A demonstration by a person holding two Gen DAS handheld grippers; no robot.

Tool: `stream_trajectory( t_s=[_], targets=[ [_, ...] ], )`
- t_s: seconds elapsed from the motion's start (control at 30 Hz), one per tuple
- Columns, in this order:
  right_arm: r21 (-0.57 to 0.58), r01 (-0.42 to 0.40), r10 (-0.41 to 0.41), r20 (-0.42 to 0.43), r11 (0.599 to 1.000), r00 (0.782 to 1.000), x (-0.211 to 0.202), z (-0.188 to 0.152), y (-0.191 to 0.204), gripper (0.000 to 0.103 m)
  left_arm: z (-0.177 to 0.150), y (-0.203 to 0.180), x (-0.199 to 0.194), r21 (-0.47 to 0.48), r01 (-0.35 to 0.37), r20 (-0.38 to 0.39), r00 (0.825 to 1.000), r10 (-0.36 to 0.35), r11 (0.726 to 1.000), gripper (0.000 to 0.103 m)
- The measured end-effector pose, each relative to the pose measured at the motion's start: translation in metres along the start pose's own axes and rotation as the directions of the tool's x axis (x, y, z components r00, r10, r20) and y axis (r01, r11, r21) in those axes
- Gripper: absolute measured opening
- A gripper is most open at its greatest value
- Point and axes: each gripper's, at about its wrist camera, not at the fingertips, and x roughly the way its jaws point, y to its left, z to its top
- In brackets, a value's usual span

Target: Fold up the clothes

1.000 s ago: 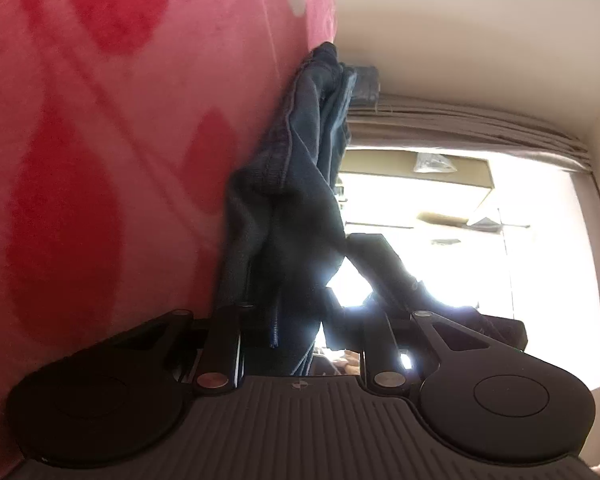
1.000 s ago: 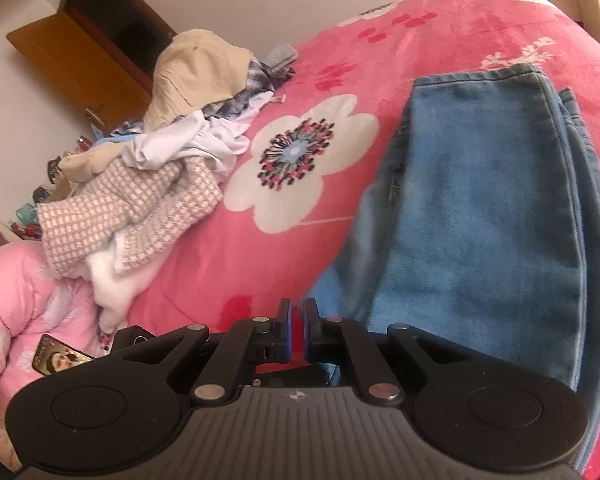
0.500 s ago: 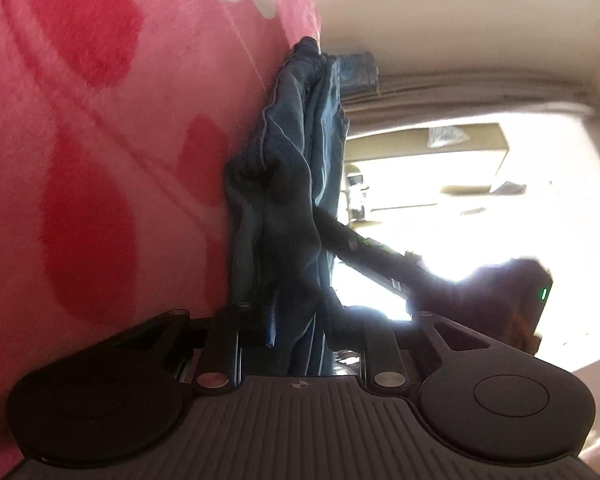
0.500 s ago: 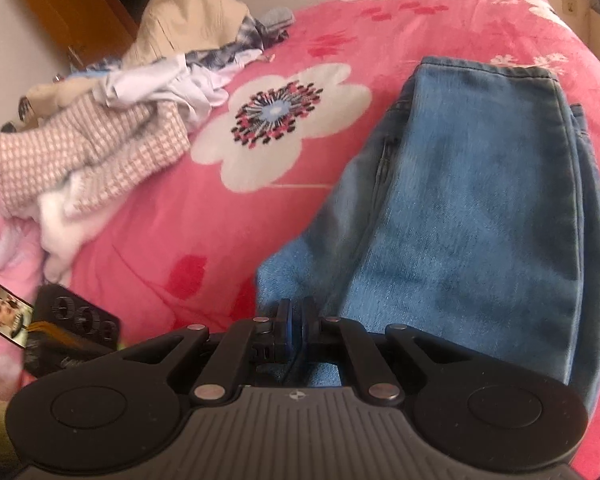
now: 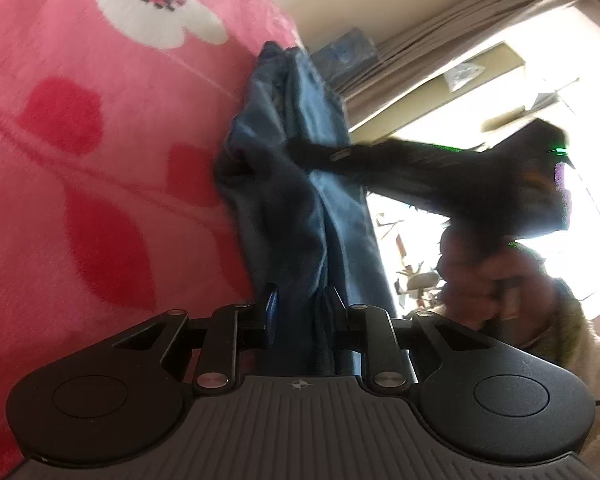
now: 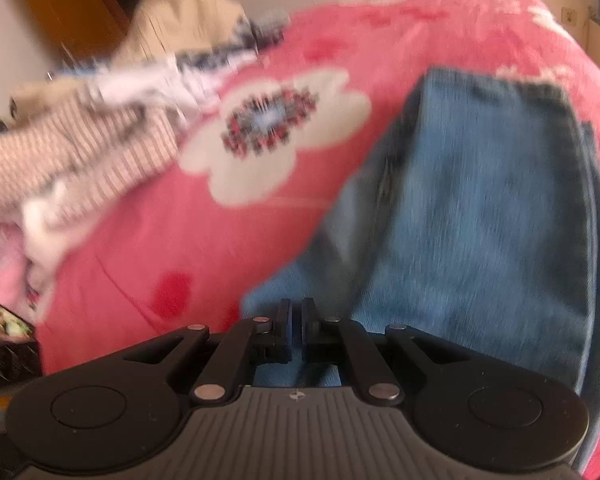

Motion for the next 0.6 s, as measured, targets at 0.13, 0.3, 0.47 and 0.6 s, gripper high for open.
stream_trajectory(
  t_s=[0.13, 0.3, 0.47, 0.6],
  targets=[
    [-0.018, -0.060, 0.060, -0.006, 0.998, 0.998, -0.023, 0.004, 0.001, 0.004, -0.001, 0.004, -0.001, -0.041, -0.005, -0.010, 1.000, 0.004, 0.999, 0.020],
    [-0.091, -0.038, 0.027, -0.124, 0.995, 0.992, -0.003, -0.009, 0.007, 0.004, -0.009, 0.003, -0.006, -0.041, -0.019, -0.025, 1.000, 0.018, 0.999, 0.018],
    [-0.090, 0.007, -0.018, -0.121, 0.996, 0.992, 0.033, -0.029, 0.006, 0.000, -0.013, 0.001, -0.003, -0.035, -0.043, -0.033, 0.999, 0.042, 0.998, 0.016],
    [-0.108, 0.013, -0.023, -0.092, 0.994, 0.996, 0.016, -0.024, 0.011, 0.000, -0.012, 0.000, -0.001, -0.021, -0.042, -0.035, 0.999, 0.041, 0.999, 0.016]
  ],
)
